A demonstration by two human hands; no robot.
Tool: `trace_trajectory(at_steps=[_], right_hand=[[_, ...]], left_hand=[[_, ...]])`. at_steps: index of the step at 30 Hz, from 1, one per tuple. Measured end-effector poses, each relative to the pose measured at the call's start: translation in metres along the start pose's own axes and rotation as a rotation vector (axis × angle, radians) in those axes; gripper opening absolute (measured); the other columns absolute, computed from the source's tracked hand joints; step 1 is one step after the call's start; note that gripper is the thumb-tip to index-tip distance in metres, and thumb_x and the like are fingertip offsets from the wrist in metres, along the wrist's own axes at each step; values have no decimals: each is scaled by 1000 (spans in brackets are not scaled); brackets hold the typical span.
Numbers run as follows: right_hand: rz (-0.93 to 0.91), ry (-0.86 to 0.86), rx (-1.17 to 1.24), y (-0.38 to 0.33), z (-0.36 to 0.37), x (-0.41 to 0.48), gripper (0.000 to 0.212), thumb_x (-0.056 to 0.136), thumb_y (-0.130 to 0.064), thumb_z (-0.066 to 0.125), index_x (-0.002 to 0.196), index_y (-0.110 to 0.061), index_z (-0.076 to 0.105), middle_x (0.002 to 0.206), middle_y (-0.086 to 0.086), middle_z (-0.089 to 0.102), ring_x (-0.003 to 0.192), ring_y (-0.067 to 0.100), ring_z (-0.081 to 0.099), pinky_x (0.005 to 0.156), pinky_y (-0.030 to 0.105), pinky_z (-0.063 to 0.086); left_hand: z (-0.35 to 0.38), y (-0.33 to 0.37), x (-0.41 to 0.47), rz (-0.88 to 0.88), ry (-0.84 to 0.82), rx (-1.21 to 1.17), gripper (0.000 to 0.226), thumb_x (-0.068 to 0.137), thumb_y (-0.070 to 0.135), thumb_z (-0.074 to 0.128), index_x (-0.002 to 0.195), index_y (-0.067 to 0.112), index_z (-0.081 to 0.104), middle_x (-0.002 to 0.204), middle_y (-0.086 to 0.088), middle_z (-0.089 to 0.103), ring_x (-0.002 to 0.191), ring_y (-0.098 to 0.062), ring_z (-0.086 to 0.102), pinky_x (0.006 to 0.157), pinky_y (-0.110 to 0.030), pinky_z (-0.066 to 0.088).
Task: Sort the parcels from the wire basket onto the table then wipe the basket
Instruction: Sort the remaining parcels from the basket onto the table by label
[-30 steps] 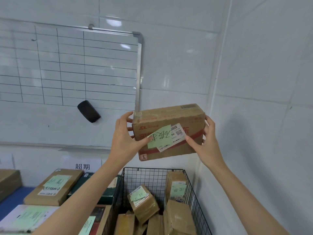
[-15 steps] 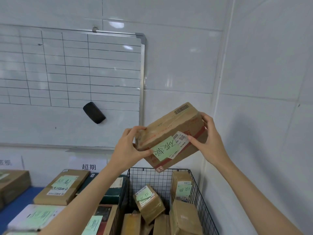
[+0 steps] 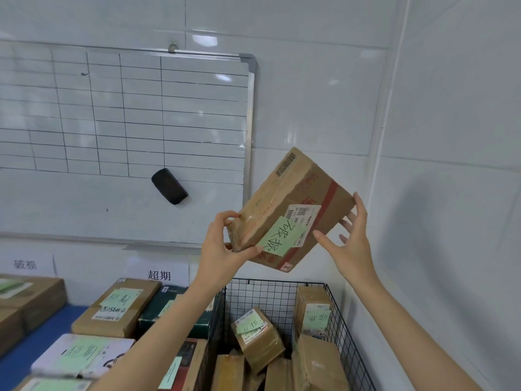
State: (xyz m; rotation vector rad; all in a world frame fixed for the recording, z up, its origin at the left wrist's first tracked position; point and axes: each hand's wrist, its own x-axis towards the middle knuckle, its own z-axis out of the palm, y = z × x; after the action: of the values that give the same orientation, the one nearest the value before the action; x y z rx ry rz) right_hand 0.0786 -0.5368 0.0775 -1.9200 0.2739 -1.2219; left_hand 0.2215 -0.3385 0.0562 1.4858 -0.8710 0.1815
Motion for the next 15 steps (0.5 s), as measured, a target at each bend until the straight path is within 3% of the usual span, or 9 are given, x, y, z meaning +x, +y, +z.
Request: trace_trajectory(at_steps=[3, 7, 10, 13, 15], right_hand=[[-2, -28, 37, 1, 7, -2, 104, 83, -20, 78, 153, -41, 5, 141, -10, 40, 127, 9, 46, 104, 34, 38], [-14, -109, 8, 3, 19, -5, 80, 86, -21, 74, 146, -35, 23, 138, -15, 44, 127, 12, 47, 101, 30, 40], [-8, -110, 30, 2, 26, -7, 65, 88, -20, 72, 136, -36, 30, 124, -31, 43, 120, 9, 51, 96, 24, 47], [14, -125, 61, 0, 29, -8, 65, 88, -23, 72, 135, -42, 29, 123, -32, 44, 108, 1, 56, 79, 10, 50], [36, -165, 82, -3, 31, -10, 68, 89, -26, 70, 135, -48, 25, 124, -33, 41, 108, -5, 55, 77, 5, 48]], left_hand=[[0, 0, -2, -47, 3, -71, 66, 69, 30, 89, 116, 43, 45, 120, 3, 55, 96, -23, 68, 68, -22, 54], [5, 7, -6, -184, 6, -297, 61, 76, 23, 83, 123, 37, 47, 121, -1, 57, 95, -15, 69, 70, -20, 55], [9, 9, -6, -272, 36, -419, 57, 78, 21, 82, 122, 34, 49, 124, -6, 56, 106, -24, 67, 77, -26, 60], [10, 7, -6, -332, 45, -477, 51, 82, 19, 79, 121, 33, 50, 123, -10, 59, 104, -26, 69, 82, -34, 60], [9, 5, -6, -358, 30, -474, 47, 84, 23, 77, 121, 34, 50, 123, -9, 62, 101, -24, 70, 81, -35, 60]])
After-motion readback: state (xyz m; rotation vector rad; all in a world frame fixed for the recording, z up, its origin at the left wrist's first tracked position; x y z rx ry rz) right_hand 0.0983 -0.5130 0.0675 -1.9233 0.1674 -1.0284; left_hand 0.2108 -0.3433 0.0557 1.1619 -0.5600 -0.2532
